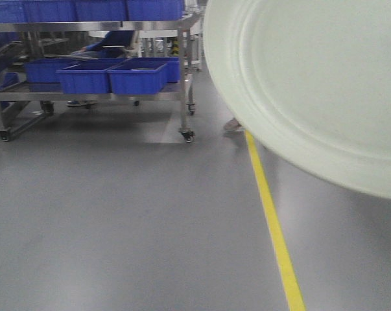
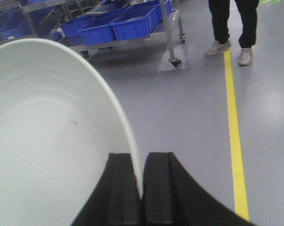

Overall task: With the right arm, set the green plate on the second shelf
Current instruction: 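Hold the plate in the right gripper while the base drives to the shelf, then extend the right gripper with the plate over the blue bin on the shelf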

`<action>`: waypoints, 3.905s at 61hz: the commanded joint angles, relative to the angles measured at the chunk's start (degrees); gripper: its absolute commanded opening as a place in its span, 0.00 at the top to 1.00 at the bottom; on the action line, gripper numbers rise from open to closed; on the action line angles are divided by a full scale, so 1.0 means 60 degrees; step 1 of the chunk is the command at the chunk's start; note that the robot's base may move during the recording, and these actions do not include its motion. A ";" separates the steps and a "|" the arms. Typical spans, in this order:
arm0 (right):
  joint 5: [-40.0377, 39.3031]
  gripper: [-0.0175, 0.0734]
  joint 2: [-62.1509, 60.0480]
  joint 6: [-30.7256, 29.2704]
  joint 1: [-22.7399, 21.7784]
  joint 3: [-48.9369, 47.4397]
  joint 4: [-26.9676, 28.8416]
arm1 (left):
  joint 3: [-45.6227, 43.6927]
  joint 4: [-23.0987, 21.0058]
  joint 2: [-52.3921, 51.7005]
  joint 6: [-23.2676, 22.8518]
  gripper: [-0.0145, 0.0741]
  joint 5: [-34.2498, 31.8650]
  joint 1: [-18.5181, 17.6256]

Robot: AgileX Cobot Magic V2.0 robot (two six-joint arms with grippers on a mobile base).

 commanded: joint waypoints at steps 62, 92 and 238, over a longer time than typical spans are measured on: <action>-0.1083 0.75 0.0026 0.0040 -0.0048 -0.0318 0.0102 | 0.0382 -0.0013 -0.0203 0.0019 0.70 -0.0765 -0.0007; -0.1084 0.75 0.0026 0.0040 -0.0048 -0.0318 0.0102 | 0.0382 -0.0013 -0.0203 0.0019 0.70 -0.0765 -0.0007; -0.1091 0.75 0.0026 0.0040 -0.0048 -0.0318 0.0102 | 0.0382 -0.0013 -0.0203 0.0019 0.70 -0.0765 0.0010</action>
